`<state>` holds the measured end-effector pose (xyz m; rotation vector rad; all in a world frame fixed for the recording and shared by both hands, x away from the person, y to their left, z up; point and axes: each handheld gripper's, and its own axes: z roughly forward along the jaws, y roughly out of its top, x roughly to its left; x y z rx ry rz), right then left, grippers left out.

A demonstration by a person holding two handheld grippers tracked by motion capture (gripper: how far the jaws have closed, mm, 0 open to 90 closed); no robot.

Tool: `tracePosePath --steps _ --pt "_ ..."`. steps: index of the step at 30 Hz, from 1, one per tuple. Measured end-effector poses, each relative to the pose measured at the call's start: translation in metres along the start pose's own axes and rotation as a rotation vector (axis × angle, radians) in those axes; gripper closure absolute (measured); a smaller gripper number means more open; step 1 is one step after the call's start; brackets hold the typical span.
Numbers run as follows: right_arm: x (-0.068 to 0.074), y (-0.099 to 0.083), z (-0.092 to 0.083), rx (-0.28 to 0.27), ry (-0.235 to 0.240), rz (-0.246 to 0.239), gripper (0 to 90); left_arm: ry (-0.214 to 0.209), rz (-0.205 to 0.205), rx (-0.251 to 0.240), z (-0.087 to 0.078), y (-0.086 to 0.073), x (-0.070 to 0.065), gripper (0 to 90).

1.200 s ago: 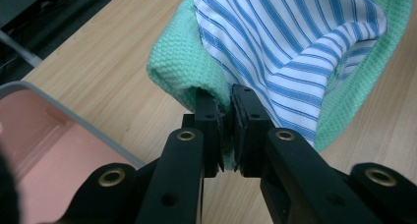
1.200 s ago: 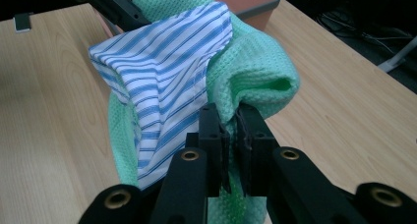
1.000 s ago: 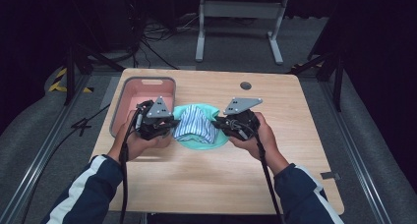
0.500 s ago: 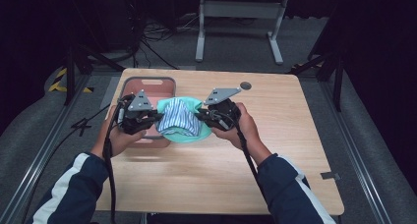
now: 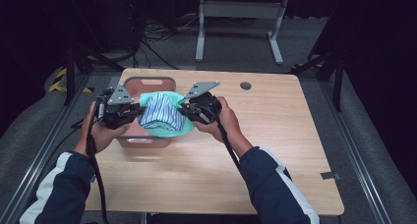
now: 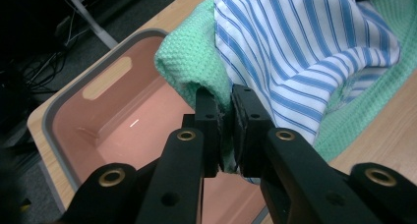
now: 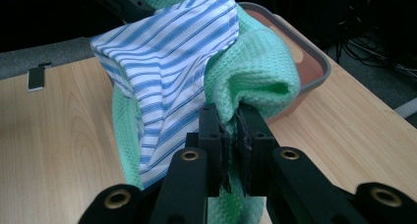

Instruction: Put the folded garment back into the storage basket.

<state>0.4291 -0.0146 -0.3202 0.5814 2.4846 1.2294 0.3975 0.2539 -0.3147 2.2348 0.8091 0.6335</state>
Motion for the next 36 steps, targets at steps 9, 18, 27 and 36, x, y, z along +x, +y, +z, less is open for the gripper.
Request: tracePosePath --steps 9,18,27,36 --pt "0.005 0.015 0.026 -0.001 0.007 -0.008 82.2 0.033 -0.031 0.020 -0.007 -0.012 0.017 82.4" --pt "0.008 0.027 0.054 0.007 0.010 -0.011 82.2 0.058 -0.063 0.044 -0.004 -0.023 0.032 82.4" --pt "0.010 0.032 0.076 0.021 -0.001 -0.021 82.2 0.082 -0.090 0.061 0.000 -0.030 0.045 82.4" --pt "0.010 0.031 0.095 0.061 0.000 -0.015 82.1 0.099 -0.088 0.094 0.012 -0.034 0.052 82.4"
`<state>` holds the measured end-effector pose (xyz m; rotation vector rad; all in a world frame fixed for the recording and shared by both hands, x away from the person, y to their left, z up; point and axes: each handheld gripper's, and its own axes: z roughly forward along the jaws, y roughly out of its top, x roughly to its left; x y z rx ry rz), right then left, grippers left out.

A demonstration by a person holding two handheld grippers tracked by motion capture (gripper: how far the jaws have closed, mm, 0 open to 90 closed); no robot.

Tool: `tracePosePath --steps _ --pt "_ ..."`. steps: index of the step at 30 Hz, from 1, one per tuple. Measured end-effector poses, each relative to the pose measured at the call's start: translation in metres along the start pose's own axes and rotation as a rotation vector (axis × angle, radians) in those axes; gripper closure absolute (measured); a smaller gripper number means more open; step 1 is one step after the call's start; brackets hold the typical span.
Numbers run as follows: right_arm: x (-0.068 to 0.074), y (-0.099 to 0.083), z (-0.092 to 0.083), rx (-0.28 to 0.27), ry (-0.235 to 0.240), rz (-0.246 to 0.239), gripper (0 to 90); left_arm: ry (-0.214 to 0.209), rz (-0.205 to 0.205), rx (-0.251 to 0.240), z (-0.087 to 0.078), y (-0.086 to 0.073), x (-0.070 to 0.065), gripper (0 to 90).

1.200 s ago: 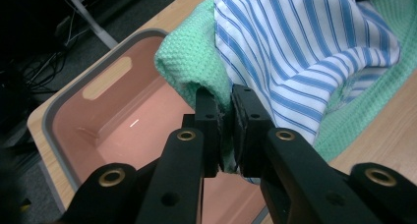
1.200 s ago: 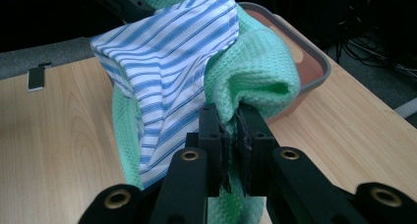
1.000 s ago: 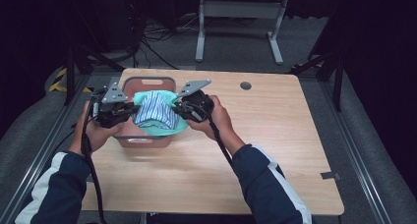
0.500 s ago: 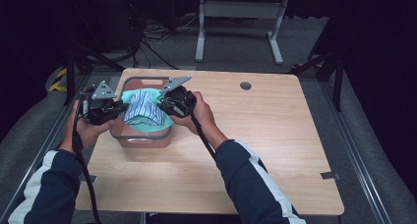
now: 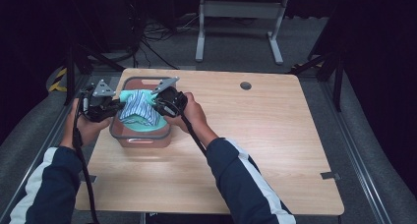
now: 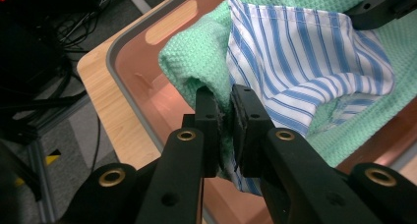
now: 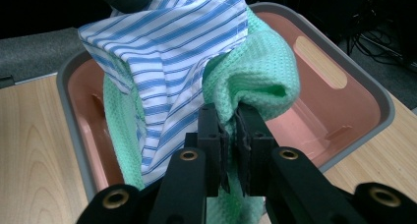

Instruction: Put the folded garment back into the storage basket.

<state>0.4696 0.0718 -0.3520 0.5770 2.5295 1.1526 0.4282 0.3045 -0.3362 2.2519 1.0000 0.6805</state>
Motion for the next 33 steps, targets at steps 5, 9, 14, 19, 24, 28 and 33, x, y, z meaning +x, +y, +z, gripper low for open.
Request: tracePosePath --steps 5,9,14,19,24,28,33 --pt "-0.003 -0.004 0.012 0.022 0.012 0.015 82.1 -0.001 -0.009 0.014 0.011 -0.005 0.002 82.4" --pt "-0.004 -0.007 0.019 0.034 0.014 0.024 81.9 0.003 -0.016 0.026 0.018 -0.008 0.003 82.4" --pt "-0.005 -0.010 0.025 0.046 0.017 0.035 81.7 0.003 -0.023 0.036 0.024 -0.012 0.004 82.3" --pt "-0.004 -0.012 0.029 0.057 0.020 0.035 81.3 -0.002 -0.021 0.048 0.027 -0.014 0.004 82.2" --pt "-0.004 -0.014 0.032 0.063 0.025 0.044 80.2 0.002 -0.029 0.057 0.031 -0.017 0.003 81.9" --pt "-0.004 -0.015 0.034 0.074 0.023 0.041 78.8 0.006 -0.025 0.072 0.034 -0.017 0.002 79.0" --pt "-0.006 -0.019 0.035 0.084 0.015 0.047 76.1 0.001 -0.030 0.074 0.038 -0.019 0.000 78.0"
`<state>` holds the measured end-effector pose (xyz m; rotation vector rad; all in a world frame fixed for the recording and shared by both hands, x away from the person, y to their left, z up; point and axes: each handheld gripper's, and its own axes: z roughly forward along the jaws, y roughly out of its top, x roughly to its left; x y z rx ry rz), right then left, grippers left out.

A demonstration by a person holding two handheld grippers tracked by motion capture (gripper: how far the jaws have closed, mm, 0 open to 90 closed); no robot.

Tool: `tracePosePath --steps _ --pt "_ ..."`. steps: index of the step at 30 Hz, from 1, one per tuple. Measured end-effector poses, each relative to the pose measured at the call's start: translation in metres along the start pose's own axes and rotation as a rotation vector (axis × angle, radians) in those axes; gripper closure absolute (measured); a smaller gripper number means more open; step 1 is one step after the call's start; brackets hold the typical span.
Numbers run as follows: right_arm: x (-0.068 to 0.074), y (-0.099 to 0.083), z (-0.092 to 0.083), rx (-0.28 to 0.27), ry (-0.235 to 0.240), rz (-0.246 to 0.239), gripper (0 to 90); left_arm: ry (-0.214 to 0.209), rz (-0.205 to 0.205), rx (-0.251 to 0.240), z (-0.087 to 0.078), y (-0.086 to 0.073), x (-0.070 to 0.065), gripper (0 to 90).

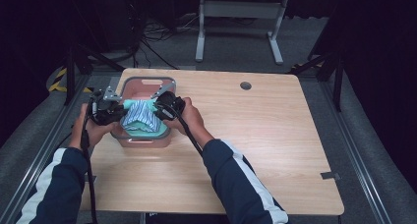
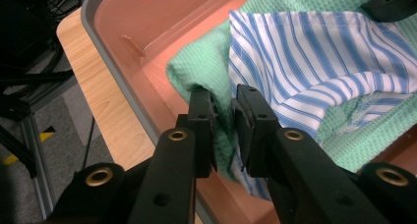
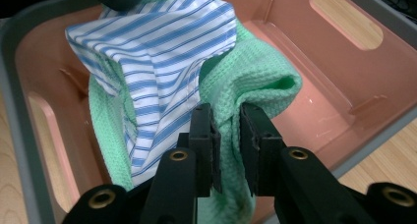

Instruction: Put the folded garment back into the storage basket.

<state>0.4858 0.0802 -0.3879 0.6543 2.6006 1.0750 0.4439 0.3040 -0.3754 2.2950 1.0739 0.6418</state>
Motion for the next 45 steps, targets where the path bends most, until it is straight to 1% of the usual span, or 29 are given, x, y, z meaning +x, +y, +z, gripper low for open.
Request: tracePosePath --steps 2,4,5,8,9,10,11,14,15,18,19,20,21,22,23,26,28,29,30,32,33,34,36,38,39,40,41,43,45 --pt "0.000 -0.001 0.000 0.004 0.000 0.002 75.9 0.002 0.003 0.004 0.000 0.000 0.000 76.5" --pt "-0.001 -0.002 0.001 0.004 0.003 0.005 73.8 0.008 0.001 -0.002 0.000 0.000 0.000 75.5" --pt "0.000 -0.002 0.001 0.005 0.004 0.010 73.3 0.011 -0.001 0.005 0.000 0.000 0.001 74.0" --pt "0.000 -0.002 -0.001 0.005 -0.004 0.008 72.7 0.006 -0.004 -0.006 -0.001 0.000 0.000 74.6" --pt "0.000 -0.002 -0.001 0.007 -0.003 0.007 72.4 -0.003 -0.002 -0.005 -0.002 0.000 0.000 74.6" --pt "0.000 -0.002 -0.002 0.009 -0.004 0.006 71.9 0.001 -0.001 -0.017 -0.001 0.000 -0.001 74.5" --pt "0.000 -0.003 -0.003 0.008 -0.005 0.007 71.4 0.001 0.002 -0.017 -0.002 0.000 -0.001 74.5" --pt "0.000 -0.005 -0.005 0.010 -0.013 0.003 69.5 -0.021 0.000 -0.037 -0.004 -0.001 -0.005 75.7" --pt "0.000 -0.006 -0.006 0.011 -0.014 0.001 69.1 -0.023 0.007 -0.043 -0.006 -0.001 -0.006 75.7" --pt "0.000 -0.009 -0.011 0.006 -0.023 0.000 66.3 -0.027 0.009 -0.074 -0.014 0.000 -0.010 75.3" --pt "0.000 -0.010 -0.013 0.003 -0.025 -0.001 65.9 -0.035 0.006 -0.089 -0.017 0.000 -0.012 75.2" --pt "0.000 -0.011 -0.016 0.001 -0.024 -0.010 64.9 -0.044 0.005 -0.103 -0.019 0.000 -0.014 74.8" --pt "0.000 -0.013 -0.019 0.003 -0.024 -0.021 64.5 -0.046 0.008 -0.107 -0.020 0.000 -0.016 74.5" --pt "0.001 -0.014 -0.021 0.004 -0.029 -0.027 63.7 -0.049 -0.003 -0.117 -0.021 -0.001 -0.019 74.4" --pt "0.001 -0.015 -0.024 0.005 -0.033 -0.034 63.3 -0.058 -0.005 -0.129 -0.022 -0.001 -0.022 74.1" --pt "-0.001 -0.018 -0.032 -0.006 -0.037 -0.034 60.7 -0.067 -0.003 -0.149 -0.024 -0.002 -0.029 71.9" --pt "-0.002 -0.021 -0.037 -0.001 -0.045 -0.038 60.2 -0.067 0.002 -0.163 -0.025 -0.001 -0.035 70.1" --pt "-0.002 -0.022 -0.040 0.000 -0.044 -0.043 60.6 -0.067 0.002 -0.163 -0.025 -0.001 -0.035 69.8" --pt "-0.002 -0.024 -0.043 -0.002 -0.050 -0.047 60.6 -0.073 0.009 -0.171 -0.027 0.001 -0.042 69.4" --pt "-0.002 -0.028 -0.049 0.002 -0.054 -0.052 59.8 -0.068 0.014 -0.180 -0.028 0.004 -0.048 68.1" --pt "-0.002 -0.030 -0.052 0.003 -0.054 -0.059 58.8 -0.071 0.009 -0.185 -0.029 0.004 -0.052 67.4" --pt "-0.002 -0.032 -0.056 0.008 -0.057 -0.062 58.0 -0.067 0.012 -0.190 -0.030 0.005 -0.054 66.1" --pt "-0.003 -0.036 -0.062 0.011 -0.066 -0.071 57.7 -0.060 0.032 -0.195 -0.033 0.008 -0.059 63.5" --pt "-0.004 -0.039 -0.067 0.008 -0.070 -0.071 57.1 -0.061 0.029 -0.203 -0.035 0.009 -0.066 61.9" --pt "-0.004 -0.041 -0.071 0.007 -0.073 -0.073 56.5 -0.055 0.045 -0.205 -0.036 0.010 -0.068 61.3" --pt "-0.005 -0.042 -0.074 0.009 -0.076 -0.075 55.8 -0.054 0.049 -0.205 -0.037 0.011 -0.070 60.3" --pt "-0.005 -0.045 -0.077 0.008 -0.078 -0.075 55.2 -0.055 0.057 -0.203 -0.037 0.011 -0.072 59.3" --pt "-0.005 -0.049 -0.082 0.004 -0.081 -0.074 53.9 -0.059 0.056 -0.212 -0.038 0.012 -0.077 58.0" --pt "-0.006 -0.054 -0.087 0.012 -0.086 -0.082 53.1 -0.064 0.067 -0.211 -0.039 0.013 -0.082 56.3"
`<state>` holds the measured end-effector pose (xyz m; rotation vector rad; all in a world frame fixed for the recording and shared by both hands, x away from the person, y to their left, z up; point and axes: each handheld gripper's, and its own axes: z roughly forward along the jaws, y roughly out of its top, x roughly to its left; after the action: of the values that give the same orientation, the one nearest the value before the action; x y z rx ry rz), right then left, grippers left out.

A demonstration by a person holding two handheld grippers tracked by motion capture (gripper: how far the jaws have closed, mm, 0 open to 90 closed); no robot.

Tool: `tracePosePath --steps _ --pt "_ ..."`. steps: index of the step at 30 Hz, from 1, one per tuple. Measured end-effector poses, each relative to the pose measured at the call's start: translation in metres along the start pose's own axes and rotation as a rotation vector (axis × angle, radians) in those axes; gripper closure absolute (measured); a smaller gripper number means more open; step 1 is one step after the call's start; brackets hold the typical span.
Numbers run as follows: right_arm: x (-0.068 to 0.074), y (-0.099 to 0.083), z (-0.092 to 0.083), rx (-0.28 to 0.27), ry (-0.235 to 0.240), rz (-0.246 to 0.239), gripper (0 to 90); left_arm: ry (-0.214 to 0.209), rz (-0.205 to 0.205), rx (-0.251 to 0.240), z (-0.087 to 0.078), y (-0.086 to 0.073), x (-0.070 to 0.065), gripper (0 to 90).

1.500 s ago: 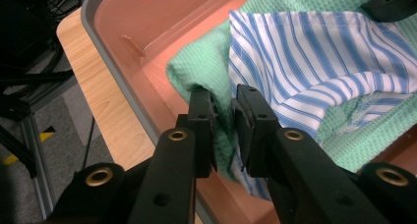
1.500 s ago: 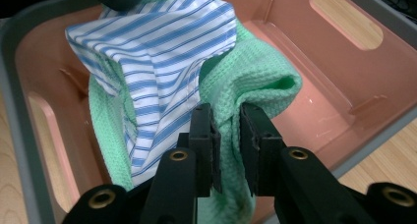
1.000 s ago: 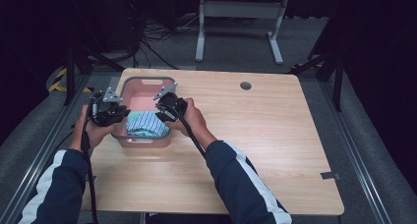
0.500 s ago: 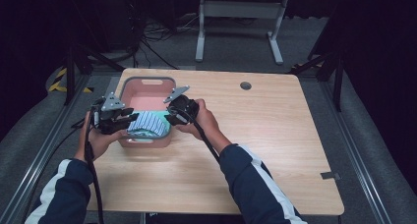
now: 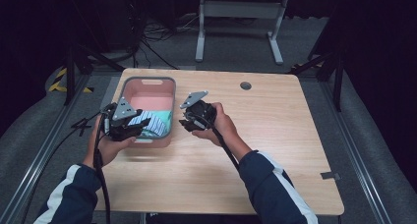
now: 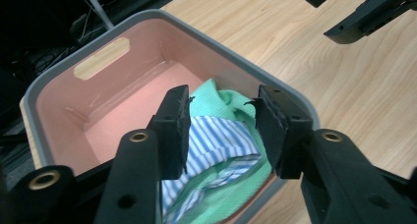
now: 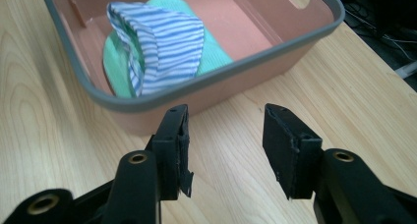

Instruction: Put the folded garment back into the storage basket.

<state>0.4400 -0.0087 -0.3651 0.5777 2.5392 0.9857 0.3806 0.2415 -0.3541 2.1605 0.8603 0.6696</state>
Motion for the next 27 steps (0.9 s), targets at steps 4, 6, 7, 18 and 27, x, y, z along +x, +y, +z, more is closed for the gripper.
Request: tracePosePath --steps 4,6,7,18,27 --pt "-0.001 -0.007 -0.008 0.010 -0.009 -0.004 52.4 -0.004 0.010 -0.001 0.000 0.001 -0.007 53.9" --pt "-0.002 -0.011 -0.013 0.011 -0.009 -0.012 51.6 -0.008 0.018 -0.005 0.001 0.002 -0.013 52.1" --pt "-0.002 -0.014 -0.016 0.013 -0.008 -0.010 50.9 -0.011 0.018 -0.008 0.001 0.002 -0.014 51.1" --pt "-0.003 -0.039 -0.034 0.025 -0.033 -0.011 47.5 -0.067 0.065 -0.004 0.004 0.003 -0.043 40.5" --pt "-0.004 -0.057 -0.044 0.040 -0.041 -0.010 45.5 -0.112 0.103 -0.010 0.008 0.004 -0.065 36.0"
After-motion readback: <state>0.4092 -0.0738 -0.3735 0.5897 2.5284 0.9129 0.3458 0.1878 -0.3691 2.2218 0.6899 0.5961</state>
